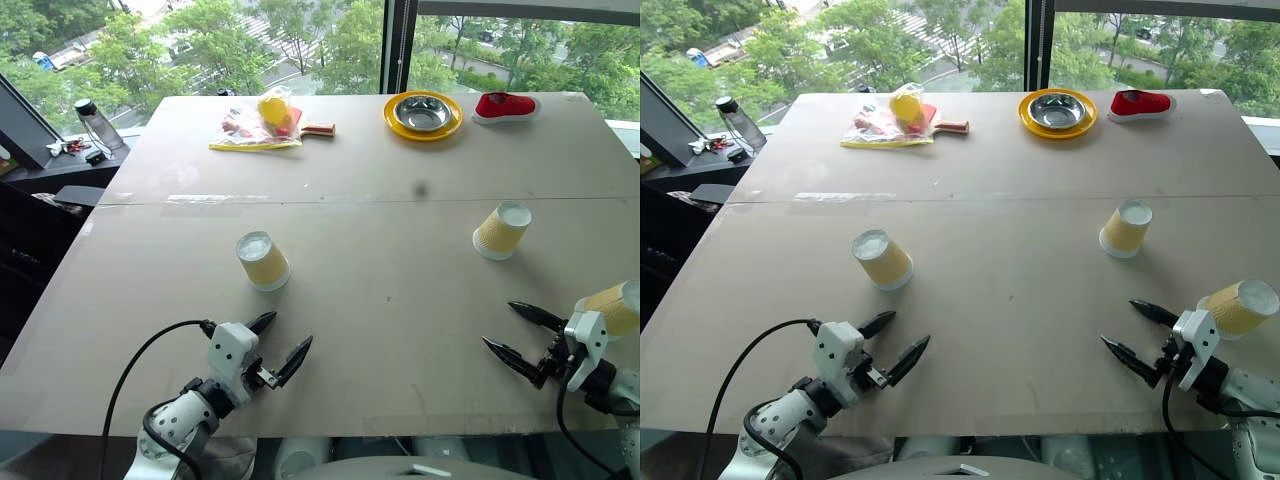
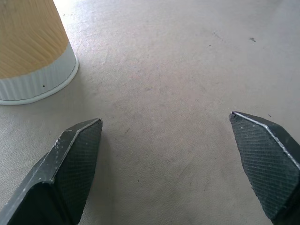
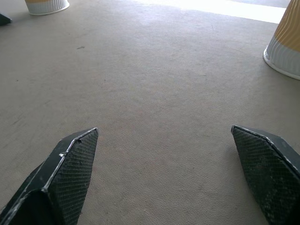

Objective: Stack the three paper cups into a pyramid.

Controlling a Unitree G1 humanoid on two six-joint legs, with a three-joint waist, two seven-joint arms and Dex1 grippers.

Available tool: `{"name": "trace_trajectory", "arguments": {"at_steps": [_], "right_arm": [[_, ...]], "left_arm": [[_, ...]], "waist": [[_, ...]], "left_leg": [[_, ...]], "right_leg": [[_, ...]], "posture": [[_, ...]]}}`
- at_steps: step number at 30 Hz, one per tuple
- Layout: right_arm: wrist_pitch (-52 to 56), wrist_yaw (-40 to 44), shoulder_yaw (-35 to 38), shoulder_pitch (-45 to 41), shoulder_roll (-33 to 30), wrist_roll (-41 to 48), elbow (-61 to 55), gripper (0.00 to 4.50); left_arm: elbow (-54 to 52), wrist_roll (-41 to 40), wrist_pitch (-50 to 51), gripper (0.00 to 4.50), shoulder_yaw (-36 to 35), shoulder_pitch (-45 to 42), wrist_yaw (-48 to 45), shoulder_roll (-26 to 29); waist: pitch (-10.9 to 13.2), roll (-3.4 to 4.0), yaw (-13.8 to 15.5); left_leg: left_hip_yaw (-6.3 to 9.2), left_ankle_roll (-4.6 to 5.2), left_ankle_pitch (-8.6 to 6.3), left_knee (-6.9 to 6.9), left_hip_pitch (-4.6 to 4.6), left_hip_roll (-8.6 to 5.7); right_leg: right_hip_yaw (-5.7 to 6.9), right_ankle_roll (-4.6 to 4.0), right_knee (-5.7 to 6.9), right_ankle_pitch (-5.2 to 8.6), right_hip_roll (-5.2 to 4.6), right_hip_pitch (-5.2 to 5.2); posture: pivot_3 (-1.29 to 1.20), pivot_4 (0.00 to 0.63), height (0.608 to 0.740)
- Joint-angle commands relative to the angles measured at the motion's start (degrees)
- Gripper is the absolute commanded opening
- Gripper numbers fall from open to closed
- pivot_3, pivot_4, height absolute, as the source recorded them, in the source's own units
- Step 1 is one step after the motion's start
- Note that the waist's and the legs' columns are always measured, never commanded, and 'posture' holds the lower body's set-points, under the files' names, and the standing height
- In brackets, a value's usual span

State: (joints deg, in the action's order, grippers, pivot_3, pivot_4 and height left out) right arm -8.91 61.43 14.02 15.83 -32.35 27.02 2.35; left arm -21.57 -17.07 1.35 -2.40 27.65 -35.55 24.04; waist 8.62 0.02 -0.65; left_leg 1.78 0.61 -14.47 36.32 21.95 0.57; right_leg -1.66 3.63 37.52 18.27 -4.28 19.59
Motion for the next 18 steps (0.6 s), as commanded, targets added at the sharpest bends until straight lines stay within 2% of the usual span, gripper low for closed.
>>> {"name": "trace_trajectory", "arguments": {"at_steps": [1, 18], "right_arm": [[-0.4, 0.8, 0.8, 0.0, -0.7, 0.3, -0.5, 4.5], [-0.3, 1.1, 1.1, -2.0, -1.1, 0.5, 1.3, 4.5]], "left_arm": [[2.7, 0.3, -0.9, 4.44, 0.2, 1.7, -0.8, -0.2], [3.1, -0.2, -2.5, 4.44, 1.0, 0.1, -1.8, -0.4]], "waist": [[0.0, 0.0, 0.0], [0.0, -0.02, 0.1]], "left_leg": [[0.0, 0.0, 0.0, 0.0, 0.0, 0.0], [-0.02, 0.0, 0.0, 0.0, 0.0, -0.01]], "right_leg": [[0.0, 0.0, 0.0, 0.0, 0.0, 0.0], [-0.01, 0.02, 0.0, -0.01, 0.11, 0.0]], "posture": [[0.0, 0.15, 0.74], [0.0, 0.15, 0.74]]}}
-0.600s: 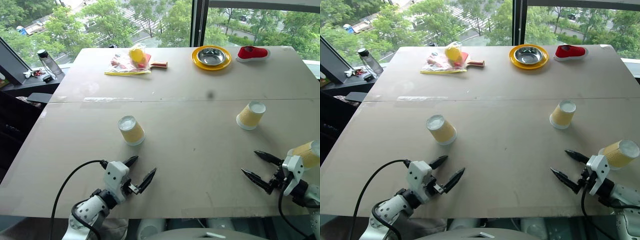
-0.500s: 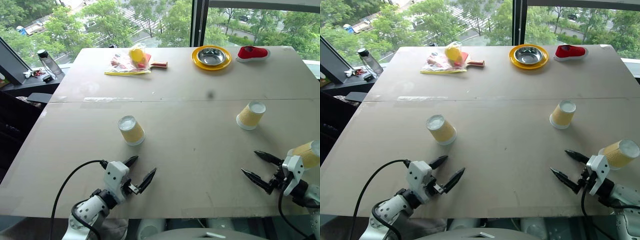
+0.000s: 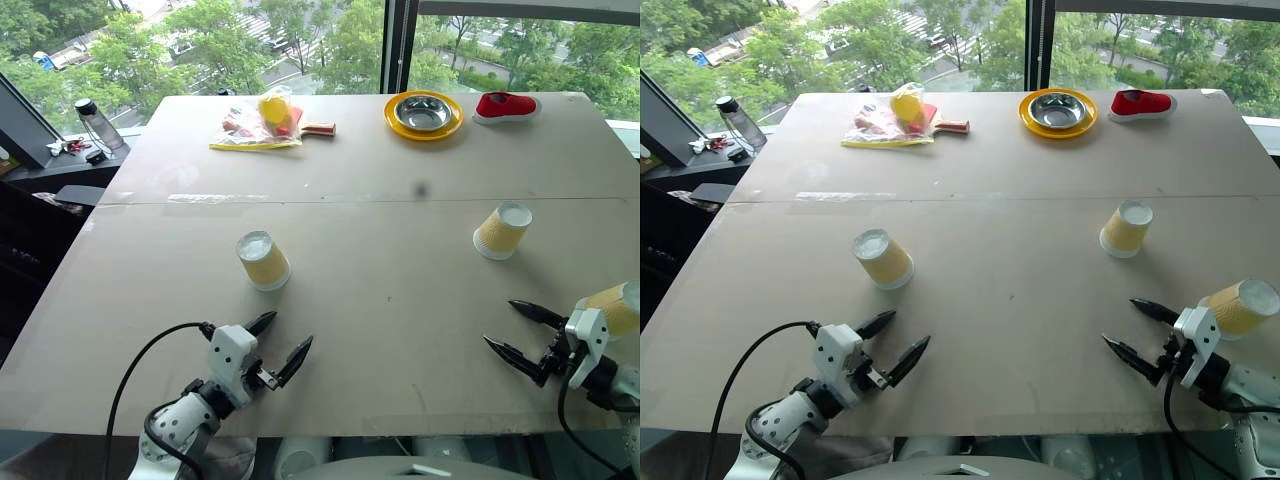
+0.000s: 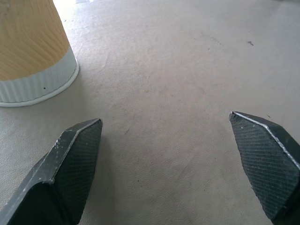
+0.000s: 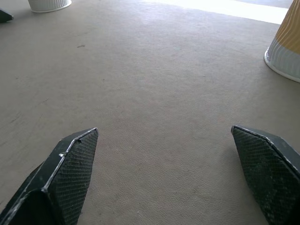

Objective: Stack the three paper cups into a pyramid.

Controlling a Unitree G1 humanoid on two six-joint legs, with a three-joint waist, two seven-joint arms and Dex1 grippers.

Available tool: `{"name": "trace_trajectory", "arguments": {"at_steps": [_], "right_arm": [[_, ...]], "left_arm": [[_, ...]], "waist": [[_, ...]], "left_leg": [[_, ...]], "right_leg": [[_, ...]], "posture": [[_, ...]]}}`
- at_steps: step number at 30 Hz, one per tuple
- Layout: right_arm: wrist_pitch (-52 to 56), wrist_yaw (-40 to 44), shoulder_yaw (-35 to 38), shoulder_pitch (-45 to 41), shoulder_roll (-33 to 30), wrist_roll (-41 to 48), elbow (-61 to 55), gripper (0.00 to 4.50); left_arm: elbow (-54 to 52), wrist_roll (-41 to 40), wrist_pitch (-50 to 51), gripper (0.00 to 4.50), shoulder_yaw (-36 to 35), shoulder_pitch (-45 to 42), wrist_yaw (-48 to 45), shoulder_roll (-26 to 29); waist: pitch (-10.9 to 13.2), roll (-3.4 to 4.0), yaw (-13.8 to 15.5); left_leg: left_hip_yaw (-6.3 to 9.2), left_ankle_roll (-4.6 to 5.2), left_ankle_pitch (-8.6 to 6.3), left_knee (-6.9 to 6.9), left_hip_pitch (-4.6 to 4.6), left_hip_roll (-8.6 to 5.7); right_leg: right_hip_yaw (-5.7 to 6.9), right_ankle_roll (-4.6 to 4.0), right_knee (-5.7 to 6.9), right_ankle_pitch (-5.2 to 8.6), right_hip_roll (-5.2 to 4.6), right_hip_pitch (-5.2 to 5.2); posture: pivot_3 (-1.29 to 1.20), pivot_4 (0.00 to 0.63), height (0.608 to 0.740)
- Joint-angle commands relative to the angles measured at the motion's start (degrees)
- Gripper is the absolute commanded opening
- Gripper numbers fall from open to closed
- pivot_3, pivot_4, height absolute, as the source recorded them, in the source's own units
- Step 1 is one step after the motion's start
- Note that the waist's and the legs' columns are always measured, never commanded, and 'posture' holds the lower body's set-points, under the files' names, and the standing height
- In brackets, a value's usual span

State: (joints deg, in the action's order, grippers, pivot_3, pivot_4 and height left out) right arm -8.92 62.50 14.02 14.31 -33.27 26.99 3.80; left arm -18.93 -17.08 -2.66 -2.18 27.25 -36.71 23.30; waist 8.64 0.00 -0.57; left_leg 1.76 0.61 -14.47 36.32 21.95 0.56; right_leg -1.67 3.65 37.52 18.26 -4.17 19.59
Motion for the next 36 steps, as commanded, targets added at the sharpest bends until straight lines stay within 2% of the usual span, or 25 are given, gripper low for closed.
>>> {"name": "trace_trajectory", "arguments": {"at_steps": [1, 7, 9, 11, 16, 21, 28, 36], "right_arm": [[-0.3, 0.0, 1.2, -0.6, -0.1, 0.6, -0.1, 4.5], [0.0, -1.5, 2.0, -2.0, 1.1, 2.0, -0.2, 4.5], [-0.2, -3.7, 3.2, -3.9, 2.8, 3.5, -0.6, 4.5], [-1.6, -6.5, 3.5, -6.1, 2.8, 1.1, 0.1, 4.5], [0.4, -15.7, 3.7, -12.6, 4.0, -1.9, 0.2, 4.5], [2.4, -24.2, 4.2, -20.3, 5.5, -3.3, 1.3, 4.5], [4.1, -26.0, 2.3, -27.0, 8.2, -3.3, 4.5, 4.5], [5.6, -26.7, 2.9, -29.7, 10.3, -2.2, 7.0, 4.5]], "left_arm": [[0.1, -0.3, 1.8, 4.44, 0.8, 0.3, -0.5, 0.4], [-2.8, -0.9, 4.2, 4.44, 1.0, -1.2, -0.6, 1.0], [-5.5, -3.3, 7.3, 4.44, 1.1, -2.0, -1.2, 1.8], [-8.7, -6.0, 11.1, 4.44, 1.4, -3.4, -1.0, 2.2], [-14.9, -13.4, 20.0, 4.44, 1.3, -11.6, -0.8, 3.4], [-19.2, -18.7, 26.8, 4.44, 2.1, -22.1, -3.3, 7.6], [-20.8, -23.5, 33.0, 4.44, 2.2, -32.3, -2.8, 9.5], [-21.5, -24.3, 34.7, 4.44, 1.3, -33.9, -2.3, 10.6]], "waist": [[0.0, 0.0, 0.0], [0.0, -0.01, 0.4], [0.0, -0.05, 0.3], [0.1, -0.08, 0.2], [0.2, -0.24, 0.1], [0.3, -0.22, -0.1], [0.4, -0.28, -0.2], [0.4, -0.26, -0.2]], "left_leg": [[0.0, 0.0, 0.0, 0.0, 0.0, 0.0], [0.01, 0.0, 0.0, 0.0, 0.01, -0.02], [0.02, 0.0, 0.0, 0.0, 0.0, -0.02], [0.03, 0.0, 0.0, 0.01, 0.01, -0.01], [0.06, -0.01, 0.01, 0.05, 0.06, -0.05], [0.12, -0.02, 0.02, 0.05, 0.12, -0.06], [0.09, -0.02, 0.03, 0.08, 0.1, -0.07], [0.09, -0.02, 0.03, 0.08, 0.11, -0.06]], "right_leg": [[0.0, 0.0, 0.0, 0.0, 0.01, 0.0], [0.03, 0.01, 0.01, -0.01, 0.03, 0.0], [0.02, 0.02, 0.02, -0.01, 0.02, 0.0], [0.02, 0.03, 0.04, -0.02, 0.02, 0.0], [0.07, 0.21, 0.1, -0.12, 0.06, 0.06], [0.18, 0.22, 0.14, -0.12, 0.17, 0.1], [0.36, 0.25, 0.2, -0.13, 0.23, 0.11], [0.35, 0.26, 0.2, -0.12, 0.25, 0.13]], "posture": [[0.0, 0.15, 0.74], [0.0, 0.15, 0.74], [0.0, 0.15, 0.74], [0.0, 0.15, 0.74], [0.0, 0.15, 0.74], [0.0, 0.15, 0.74], [0.0, 0.15, 0.74], [0.0, 0.15, 0.74]]}}
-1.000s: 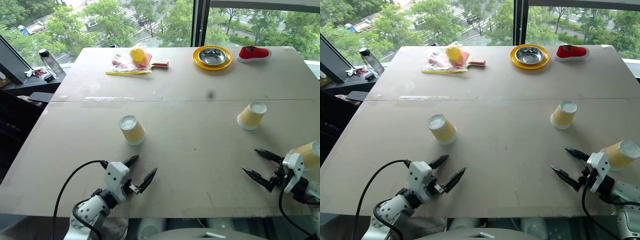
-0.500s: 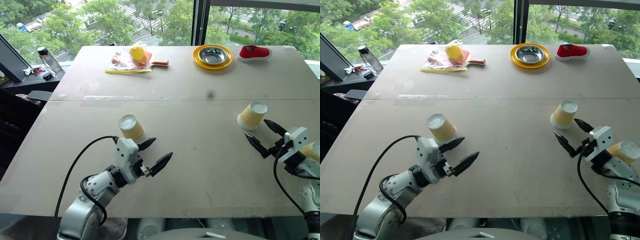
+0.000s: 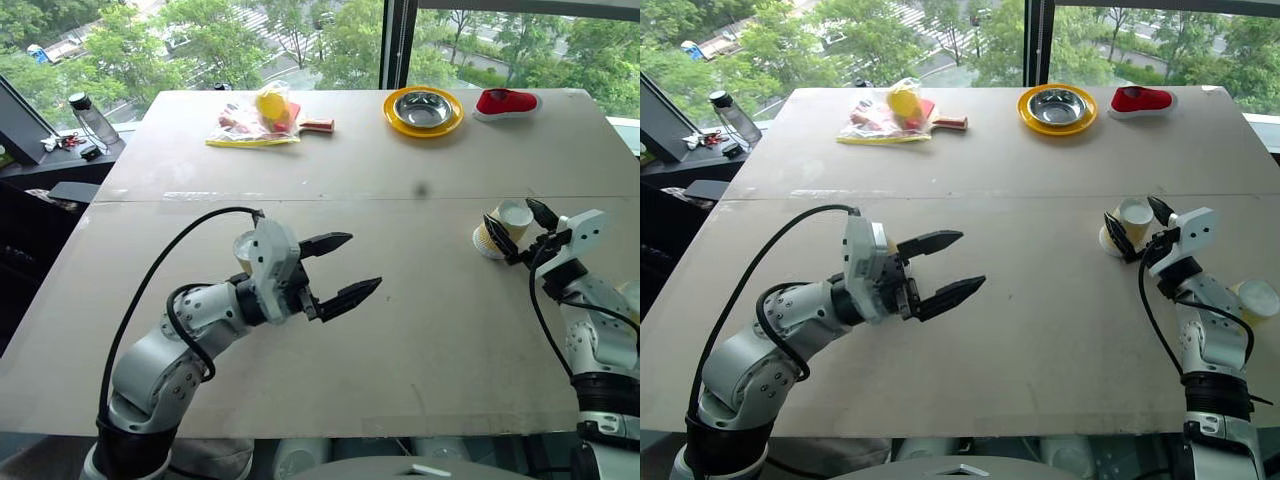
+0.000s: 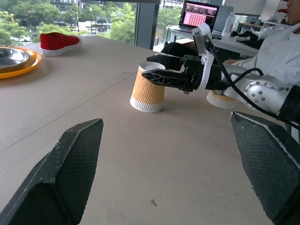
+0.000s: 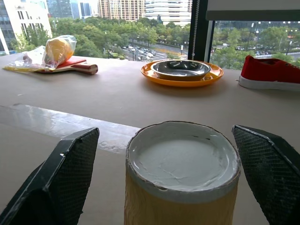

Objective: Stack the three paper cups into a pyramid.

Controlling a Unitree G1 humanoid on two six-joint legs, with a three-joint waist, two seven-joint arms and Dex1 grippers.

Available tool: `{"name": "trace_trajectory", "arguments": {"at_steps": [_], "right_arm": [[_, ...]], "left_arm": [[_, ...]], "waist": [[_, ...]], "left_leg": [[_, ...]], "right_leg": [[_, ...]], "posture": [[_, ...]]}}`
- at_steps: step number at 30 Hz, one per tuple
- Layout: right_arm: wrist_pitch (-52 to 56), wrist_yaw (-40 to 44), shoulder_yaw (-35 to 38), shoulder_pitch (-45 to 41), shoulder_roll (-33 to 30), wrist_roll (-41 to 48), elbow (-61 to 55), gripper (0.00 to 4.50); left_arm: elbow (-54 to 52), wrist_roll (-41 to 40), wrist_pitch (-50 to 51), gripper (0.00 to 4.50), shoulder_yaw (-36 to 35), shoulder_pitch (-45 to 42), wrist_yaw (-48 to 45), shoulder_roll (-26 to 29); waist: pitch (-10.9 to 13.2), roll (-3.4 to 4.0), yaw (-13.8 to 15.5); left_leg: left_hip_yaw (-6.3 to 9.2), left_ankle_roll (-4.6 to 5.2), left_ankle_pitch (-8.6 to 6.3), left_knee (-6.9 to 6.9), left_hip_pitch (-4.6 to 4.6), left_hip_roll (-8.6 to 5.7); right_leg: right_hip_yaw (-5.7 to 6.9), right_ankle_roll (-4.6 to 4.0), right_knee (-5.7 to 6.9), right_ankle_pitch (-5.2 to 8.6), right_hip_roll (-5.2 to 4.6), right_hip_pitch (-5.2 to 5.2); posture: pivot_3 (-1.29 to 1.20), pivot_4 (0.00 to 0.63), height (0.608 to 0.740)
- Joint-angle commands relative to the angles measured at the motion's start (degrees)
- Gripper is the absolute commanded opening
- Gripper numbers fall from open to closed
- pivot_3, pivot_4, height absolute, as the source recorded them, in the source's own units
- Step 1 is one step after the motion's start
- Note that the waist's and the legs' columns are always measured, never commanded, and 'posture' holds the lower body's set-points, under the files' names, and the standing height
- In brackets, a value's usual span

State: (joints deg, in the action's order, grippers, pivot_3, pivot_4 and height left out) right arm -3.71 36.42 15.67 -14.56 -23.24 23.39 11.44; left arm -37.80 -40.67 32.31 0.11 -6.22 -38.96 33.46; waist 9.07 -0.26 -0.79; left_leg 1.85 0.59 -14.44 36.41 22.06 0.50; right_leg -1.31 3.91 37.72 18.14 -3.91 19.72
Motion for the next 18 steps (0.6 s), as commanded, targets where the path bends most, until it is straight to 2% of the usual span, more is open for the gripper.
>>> {"name": "trace_trajectory", "arguments": {"at_steps": [1, 2, 5, 12, 18], "right_arm": [[0.6, -0.7, 1.3, -0.9, 0.4, 1.6, -0.6, 4.0], [0.6, -0.7, 1.4, -1.0, 0.4, 1.7, -0.5, 3.75], [0.4, -0.3, 1.2, -0.9, 0.4, 1.6, -0.3, 2.29], [0.6, 1.4, -0.8, -0.9, 0.3, 1.1, -2.3, 2.25], [3.6, 4.3, -9.1, -2.6, 2.2, -0.5, -8.3, 2.25]], "left_arm": [[-2.6, -0.7, -0.4, 4.5, -1.0, -0.4, 0.0, 0.5], [-2.6, -0.6, -0.6, 4.5, -1.1, -0.4, 0.0, 0.5], [-1.9, -0.1, -1.2, 4.5, -1.5, -0.6, 0.2, 0.4], [-1.5, 0.9, -2.7, 4.5, -2.3, 0.5, 0.8, 0.2], [-1.9, 4.0, -4.6, 4.5, -5.2, 5.7, 3.8, -0.1]], "waist": [[0.0, 0.0, 0.0], [0.0, 0.0, 0.0], [0.0, 0.01, 0.0], [0.0, 0.01, 0.0], [0.1, 0.06, -0.4]], "left_leg": [[0.0, 0.0, 0.0, 0.0, 0.0, 0.0], [0.0, 0.0, 0.0, 0.0, -0.01, 0.0], [-0.01, 0.0, 0.0, 0.01, -0.01, 0.0], [-0.01, 0.0, 0.0, 0.01, -0.02, 0.0], [-0.03, 0.0, 0.0, 0.01, -0.03, 0.06]], "right_leg": [[-0.01, 0.0, 0.01, 0.0, 0.0, 0.0], [0.0, 0.0, 0.01, 0.0, 0.0, 0.0], [-0.01, 0.0, 0.03, 0.0, 0.0, 0.0], [-0.01, 0.0, 0.04, 0.0, 0.0, 0.0], [-0.09, 0.0, 0.08, 0.0, 0.07, 0.06]], "posture": [[0.0, 0.15, 0.74], [0.0, 0.15, 0.74], [0.0, 0.15, 0.74], [0.0, 0.15, 0.74], [0.0, 0.15, 0.74]]}}
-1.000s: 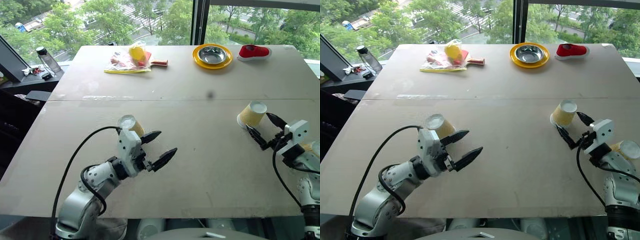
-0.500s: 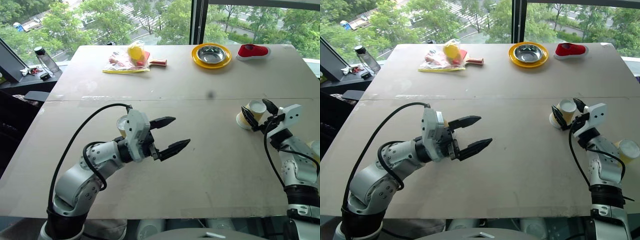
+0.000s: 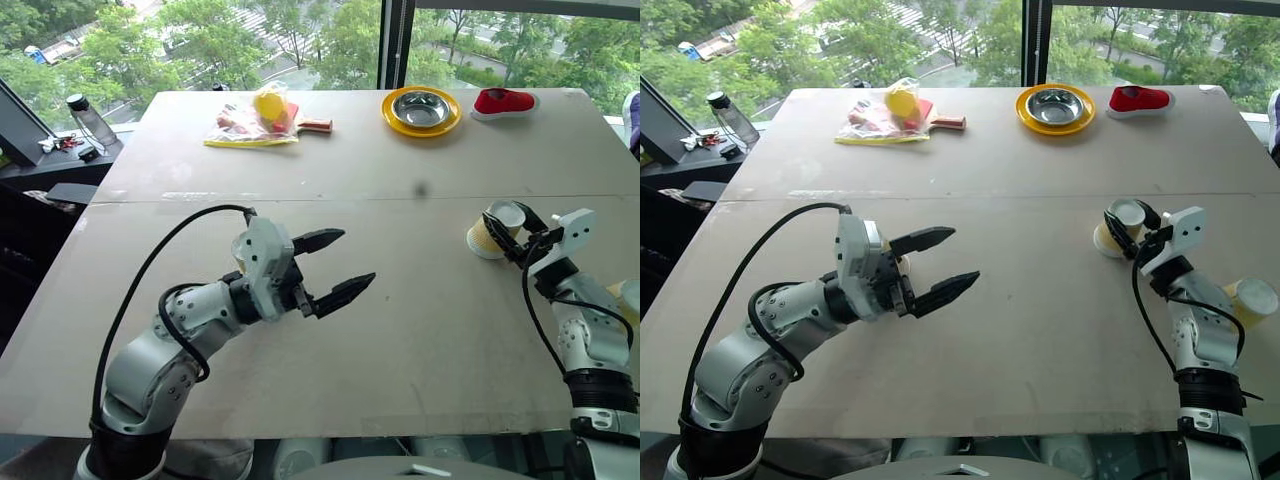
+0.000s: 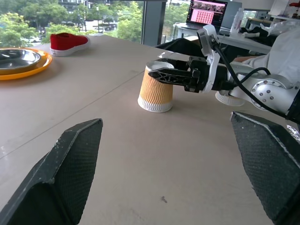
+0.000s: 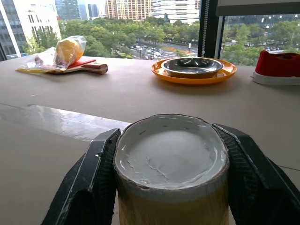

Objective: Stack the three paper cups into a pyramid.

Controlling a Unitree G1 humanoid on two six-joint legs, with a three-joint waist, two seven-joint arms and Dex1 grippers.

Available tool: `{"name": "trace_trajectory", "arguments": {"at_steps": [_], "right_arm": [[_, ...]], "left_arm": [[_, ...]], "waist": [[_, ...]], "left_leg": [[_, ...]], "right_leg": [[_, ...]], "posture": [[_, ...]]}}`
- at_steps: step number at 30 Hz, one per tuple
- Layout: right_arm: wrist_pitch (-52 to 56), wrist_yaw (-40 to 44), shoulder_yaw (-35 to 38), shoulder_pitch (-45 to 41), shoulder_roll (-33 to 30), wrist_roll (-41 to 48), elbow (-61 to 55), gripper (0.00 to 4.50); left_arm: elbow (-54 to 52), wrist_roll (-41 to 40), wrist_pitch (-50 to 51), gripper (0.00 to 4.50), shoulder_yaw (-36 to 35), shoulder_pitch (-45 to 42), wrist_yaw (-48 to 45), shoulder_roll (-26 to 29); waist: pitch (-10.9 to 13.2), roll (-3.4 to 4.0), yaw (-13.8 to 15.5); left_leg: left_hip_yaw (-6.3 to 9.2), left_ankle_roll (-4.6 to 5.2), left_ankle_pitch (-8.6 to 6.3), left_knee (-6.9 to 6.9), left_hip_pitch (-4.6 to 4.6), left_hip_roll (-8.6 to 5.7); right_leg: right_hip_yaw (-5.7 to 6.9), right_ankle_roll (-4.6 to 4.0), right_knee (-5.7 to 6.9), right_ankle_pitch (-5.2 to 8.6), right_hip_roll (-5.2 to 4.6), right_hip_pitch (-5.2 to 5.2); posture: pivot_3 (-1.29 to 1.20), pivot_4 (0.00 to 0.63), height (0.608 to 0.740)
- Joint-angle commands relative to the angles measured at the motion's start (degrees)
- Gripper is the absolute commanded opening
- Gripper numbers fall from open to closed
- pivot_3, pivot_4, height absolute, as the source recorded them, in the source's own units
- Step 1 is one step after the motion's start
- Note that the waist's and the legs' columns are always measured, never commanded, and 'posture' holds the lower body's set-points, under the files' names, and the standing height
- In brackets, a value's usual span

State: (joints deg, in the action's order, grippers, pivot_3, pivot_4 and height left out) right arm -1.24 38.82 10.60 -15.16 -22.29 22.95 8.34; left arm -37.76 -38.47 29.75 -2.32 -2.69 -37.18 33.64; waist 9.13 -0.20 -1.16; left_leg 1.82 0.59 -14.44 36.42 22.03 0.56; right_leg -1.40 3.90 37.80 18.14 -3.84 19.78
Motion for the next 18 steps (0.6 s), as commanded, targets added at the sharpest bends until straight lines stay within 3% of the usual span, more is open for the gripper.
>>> {"name": "trace_trajectory", "arguments": {"at_steps": [1, 10, 18], "right_arm": [[1.2, 2.4, -5.9, -2.3, 2.3, -0.5, -5.6, 2.25], [3.5, 0.4, -15.5, -13.4, 11.4, -5.8, 0.9, 2.25], [5.3, -1.2, -16.5, -20.4, 14.7, -8.2, 7.0, 2.25]], "left_arm": [[-2.0, 1.7, -2.1, 4.5, -3.9, 3.0, 3.4, -1.0], [-5.1, 2.6, -1.8, 4.5, -7.5, 9.7, 7.5, -2.0], [-6.0, 4.3, -3.4, 4.5, -5.6, 12.5, 8.7, -4.2]], "waist": [[0.0, 0.0, 0.0], [0.1, -0.1, 0.2], [0.1, -0.15, 0.3]], "left_leg": [[0.0, 0.0, 0.0, 0.0, 0.0, 0.02], [0.04, -0.01, 0.0, 0.0, 0.04, -0.02], [0.09, -0.25, 0.14, 0.0, 0.35, -0.04]], "right_leg": [[-0.01, 0.0, 0.01, 0.0, 0.02, 0.02], [0.05, 0.0, 0.06, 0.0, -0.06, 0.08], [0.13, -0.01, 0.07, -0.01, -0.09, 0.38]], "posture": [[0.0, 0.15, 0.74], [0.0, 0.15, 0.74], [0.0, 0.15, 0.74]]}}
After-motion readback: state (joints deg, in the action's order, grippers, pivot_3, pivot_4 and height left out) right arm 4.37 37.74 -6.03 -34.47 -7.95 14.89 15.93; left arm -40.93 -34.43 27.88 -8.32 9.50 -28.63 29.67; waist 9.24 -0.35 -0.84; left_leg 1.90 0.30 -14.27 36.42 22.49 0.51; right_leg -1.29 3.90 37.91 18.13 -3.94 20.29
